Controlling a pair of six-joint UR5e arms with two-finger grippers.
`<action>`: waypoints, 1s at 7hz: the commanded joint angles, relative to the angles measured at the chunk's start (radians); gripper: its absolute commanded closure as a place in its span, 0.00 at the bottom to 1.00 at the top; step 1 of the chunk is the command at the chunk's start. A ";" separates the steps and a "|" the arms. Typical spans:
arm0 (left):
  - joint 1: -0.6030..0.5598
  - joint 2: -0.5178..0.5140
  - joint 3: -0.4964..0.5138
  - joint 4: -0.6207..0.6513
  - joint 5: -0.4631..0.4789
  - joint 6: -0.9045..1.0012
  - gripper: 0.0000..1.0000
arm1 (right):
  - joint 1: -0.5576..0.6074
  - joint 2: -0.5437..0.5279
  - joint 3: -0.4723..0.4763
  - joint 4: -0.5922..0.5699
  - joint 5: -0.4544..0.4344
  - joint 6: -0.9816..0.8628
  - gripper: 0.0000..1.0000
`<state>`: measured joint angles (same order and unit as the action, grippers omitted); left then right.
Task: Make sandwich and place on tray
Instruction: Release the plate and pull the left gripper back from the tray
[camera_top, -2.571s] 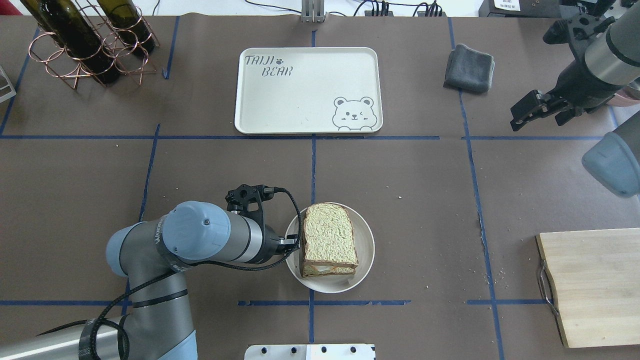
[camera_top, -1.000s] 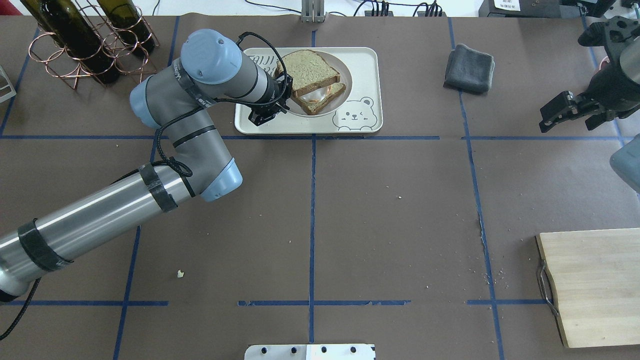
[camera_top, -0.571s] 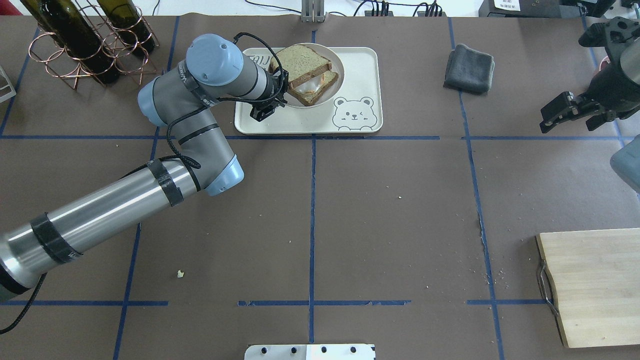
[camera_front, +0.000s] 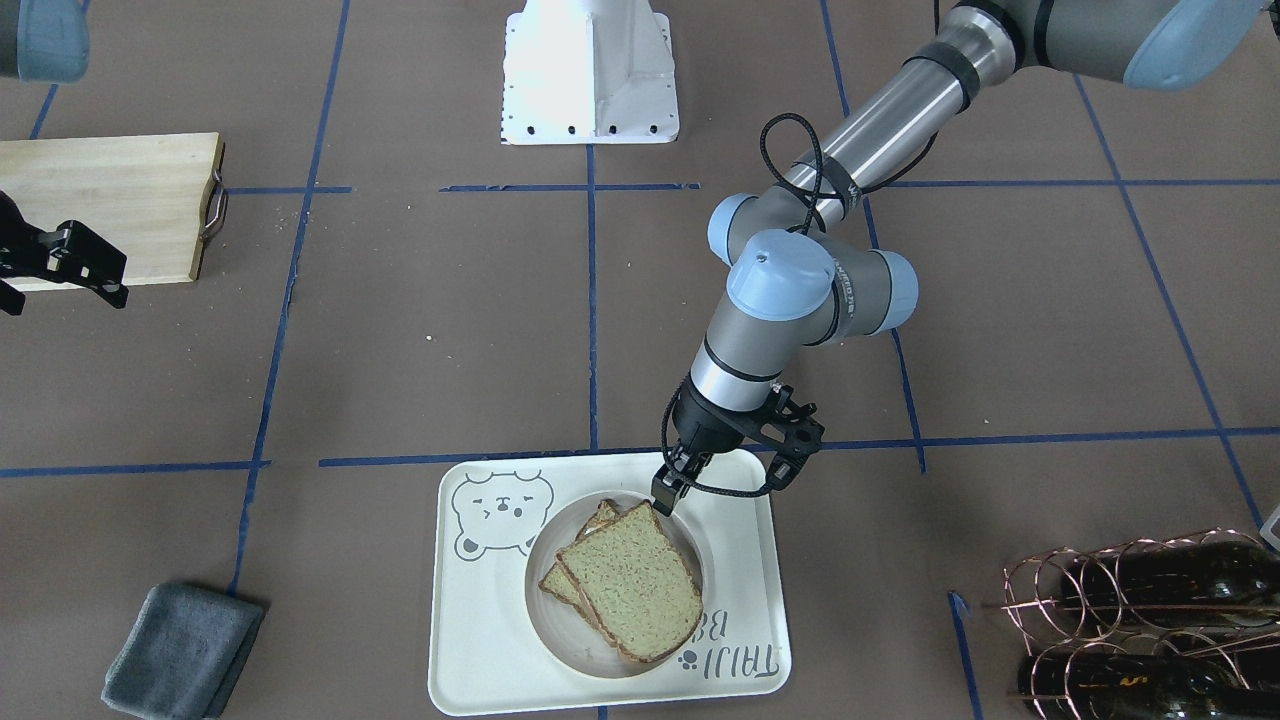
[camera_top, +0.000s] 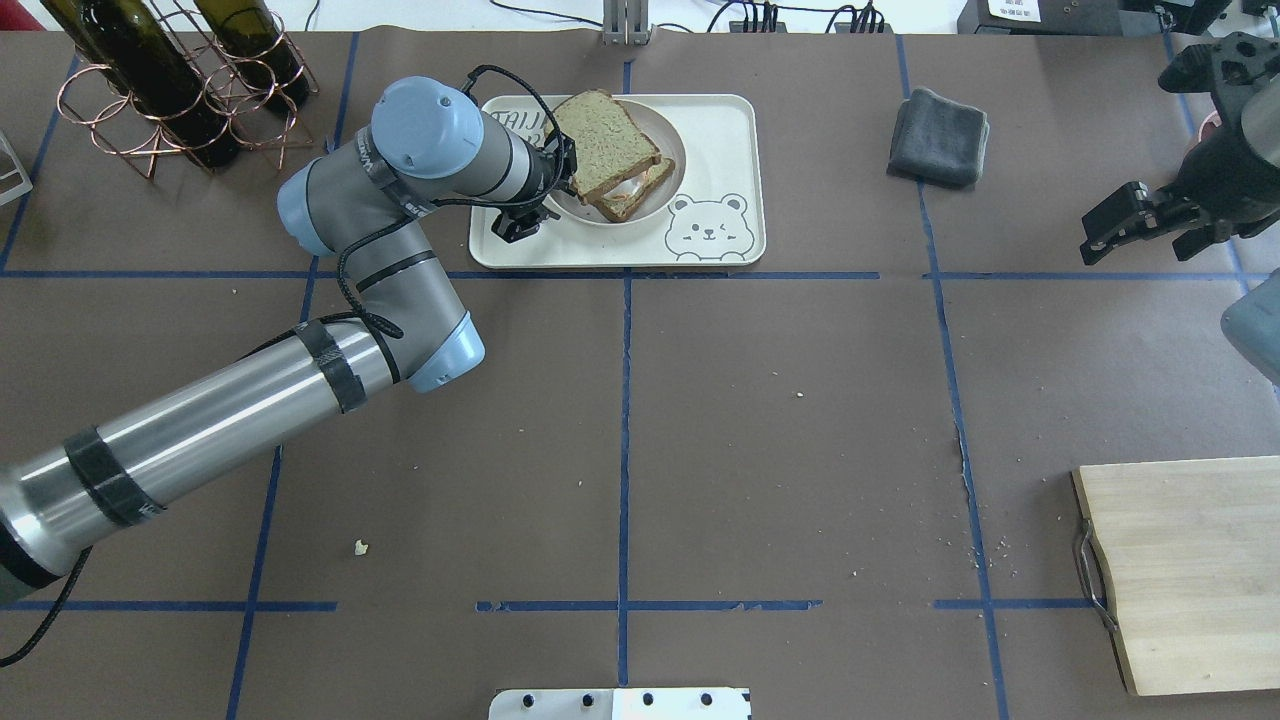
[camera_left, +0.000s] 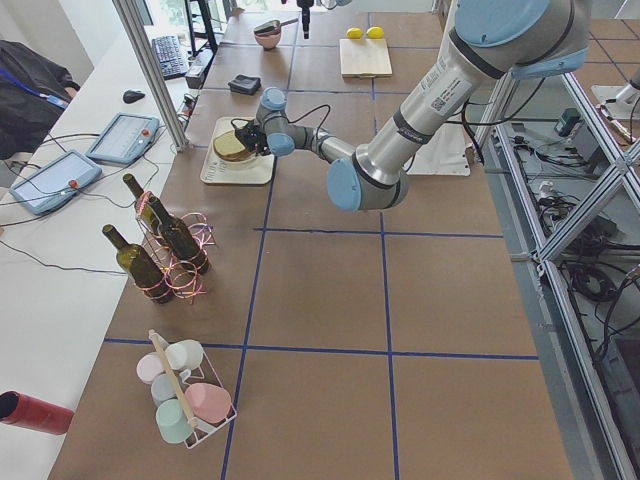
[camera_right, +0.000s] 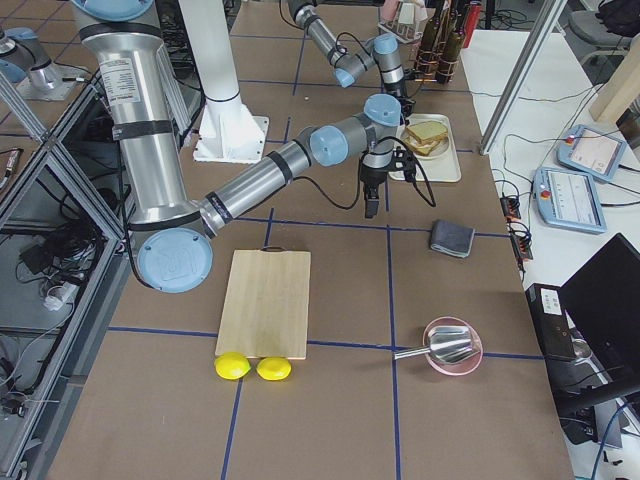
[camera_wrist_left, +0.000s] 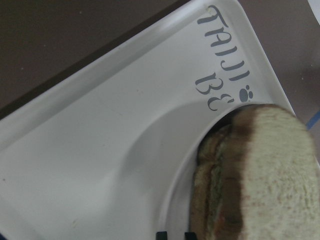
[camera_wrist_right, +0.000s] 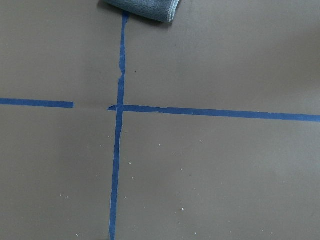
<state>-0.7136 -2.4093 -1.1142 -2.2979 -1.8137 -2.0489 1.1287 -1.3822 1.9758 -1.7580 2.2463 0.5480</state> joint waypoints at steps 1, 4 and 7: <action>-0.001 0.132 -0.181 0.011 -0.041 0.086 0.00 | 0.000 0.002 -0.002 0.000 -0.002 0.000 0.00; -0.020 0.335 -0.501 0.146 -0.069 0.458 0.00 | 0.002 -0.001 -0.003 0.000 -0.004 0.001 0.00; -0.098 0.526 -0.724 0.334 -0.072 1.013 0.00 | 0.081 -0.052 -0.005 0.000 0.001 -0.061 0.00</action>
<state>-0.7706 -1.9758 -1.7608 -2.0203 -1.8833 -1.2734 1.1659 -1.4063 1.9723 -1.7579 2.2447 0.5270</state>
